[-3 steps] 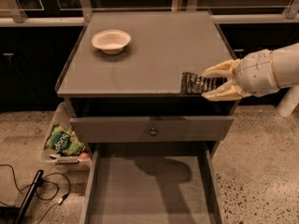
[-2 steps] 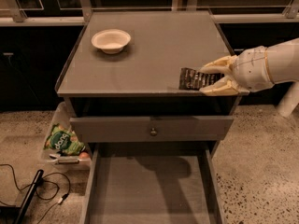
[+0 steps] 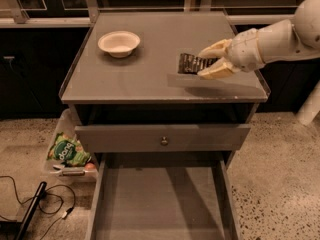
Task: Pick rxbar chocolate from middle drawer and place on counter
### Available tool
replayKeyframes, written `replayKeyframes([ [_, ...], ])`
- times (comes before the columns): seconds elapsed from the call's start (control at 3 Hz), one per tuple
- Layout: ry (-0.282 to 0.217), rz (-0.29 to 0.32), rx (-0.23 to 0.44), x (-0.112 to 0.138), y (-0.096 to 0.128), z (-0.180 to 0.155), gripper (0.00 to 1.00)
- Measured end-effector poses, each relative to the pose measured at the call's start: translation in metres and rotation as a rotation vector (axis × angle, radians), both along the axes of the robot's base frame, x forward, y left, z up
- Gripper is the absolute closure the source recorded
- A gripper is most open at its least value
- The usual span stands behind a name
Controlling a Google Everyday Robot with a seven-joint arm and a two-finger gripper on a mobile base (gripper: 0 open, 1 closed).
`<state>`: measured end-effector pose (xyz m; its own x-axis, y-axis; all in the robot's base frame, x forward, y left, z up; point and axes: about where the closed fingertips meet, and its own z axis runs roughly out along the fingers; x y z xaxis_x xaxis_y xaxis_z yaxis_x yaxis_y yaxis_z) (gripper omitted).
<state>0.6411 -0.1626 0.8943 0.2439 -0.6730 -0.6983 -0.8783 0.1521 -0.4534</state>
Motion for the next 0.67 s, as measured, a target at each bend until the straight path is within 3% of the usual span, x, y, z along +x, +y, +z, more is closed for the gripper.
replayKeyframes([
  [0.33, 0.025, 0.020, 0.035, 0.027, 0.012, -0.001, 1.00],
  [0.67, 0.085, 0.044, 0.043, 0.035, 0.024, -0.013, 1.00],
])
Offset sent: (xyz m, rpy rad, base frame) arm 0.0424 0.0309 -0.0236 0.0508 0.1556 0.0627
